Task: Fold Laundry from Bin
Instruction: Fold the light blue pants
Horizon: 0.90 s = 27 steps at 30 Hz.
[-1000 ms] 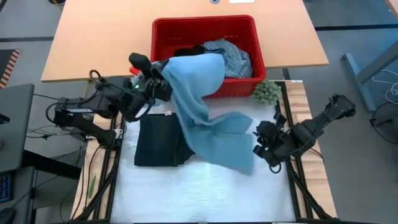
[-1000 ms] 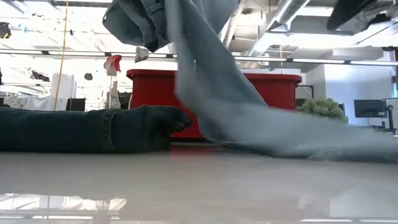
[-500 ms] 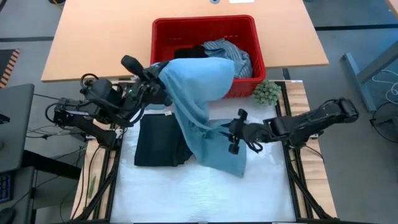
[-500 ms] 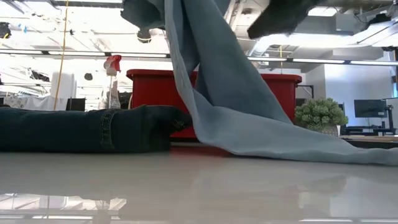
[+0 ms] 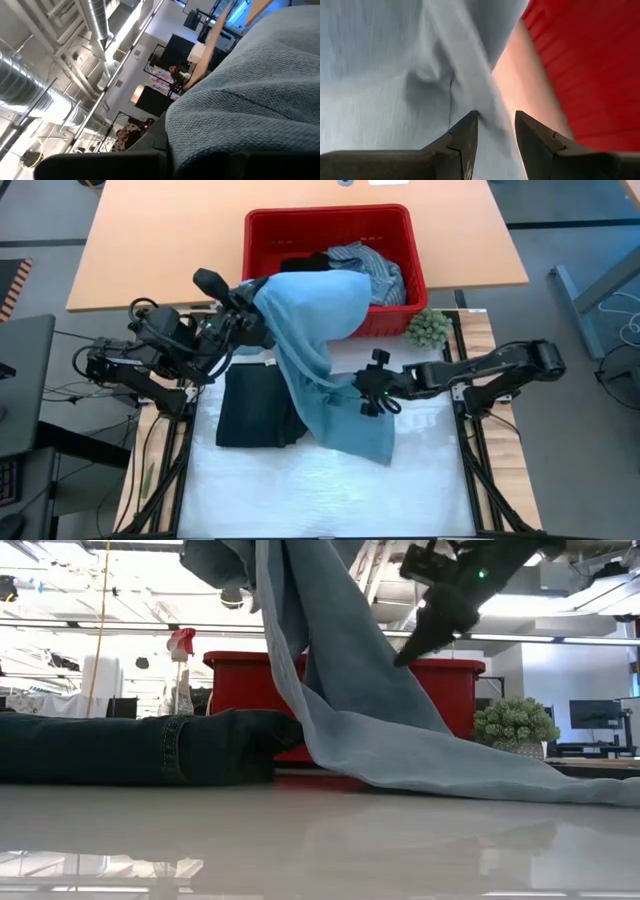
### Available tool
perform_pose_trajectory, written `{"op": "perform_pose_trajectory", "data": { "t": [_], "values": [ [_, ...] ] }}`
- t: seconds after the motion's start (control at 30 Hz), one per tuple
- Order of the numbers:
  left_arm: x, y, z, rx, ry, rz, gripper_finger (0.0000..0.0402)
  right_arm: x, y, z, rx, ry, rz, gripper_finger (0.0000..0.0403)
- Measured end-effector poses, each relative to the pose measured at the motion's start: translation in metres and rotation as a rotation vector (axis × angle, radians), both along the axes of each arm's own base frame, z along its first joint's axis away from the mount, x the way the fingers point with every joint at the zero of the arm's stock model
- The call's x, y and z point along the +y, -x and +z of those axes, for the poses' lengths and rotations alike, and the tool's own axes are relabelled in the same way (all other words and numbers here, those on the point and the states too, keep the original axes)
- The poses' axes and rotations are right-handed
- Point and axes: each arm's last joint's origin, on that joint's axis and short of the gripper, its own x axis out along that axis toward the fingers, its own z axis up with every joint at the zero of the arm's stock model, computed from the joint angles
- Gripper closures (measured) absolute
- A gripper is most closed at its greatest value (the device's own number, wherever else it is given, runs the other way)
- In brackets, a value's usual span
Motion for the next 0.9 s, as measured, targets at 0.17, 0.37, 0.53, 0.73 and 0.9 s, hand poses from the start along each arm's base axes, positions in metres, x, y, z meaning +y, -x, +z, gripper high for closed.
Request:
{"op": "perform_pose_trajectory", "data": {
  "t": [0.17,0.37,0.53,0.73,0.9],
  "values": [
    [0.003,0.0,0.0,0.003,-0.002,0.01,0.0386,-0.01,0.003,-0.002,0.037,-0.003,-0.032,0.0246],
    [0.008,-0.001,0.0,0.0,-0.003,0.025,0.0386,-0.025,-0.001,-0.025,0.093,-0.05,-0.002,0.0272],
    [0.013,-0.001,0.0,-0.01,-0.001,0.038,0.0386,-0.025,0.0,-0.017,0.16,-0.012,0.033,0.0374],
    [0.019,-0.001,0.001,-0.037,0.007,0.053,0.0386,-0.026,0.021,0.045,0.252,0.178,-0.132,0.0379],
    [0.029,0.0,0.001,-0.065,0.034,0.116,0.0386,-0.022,0.046,0.103,0.258,0.315,-0.291,0.0381]
  ]
}}
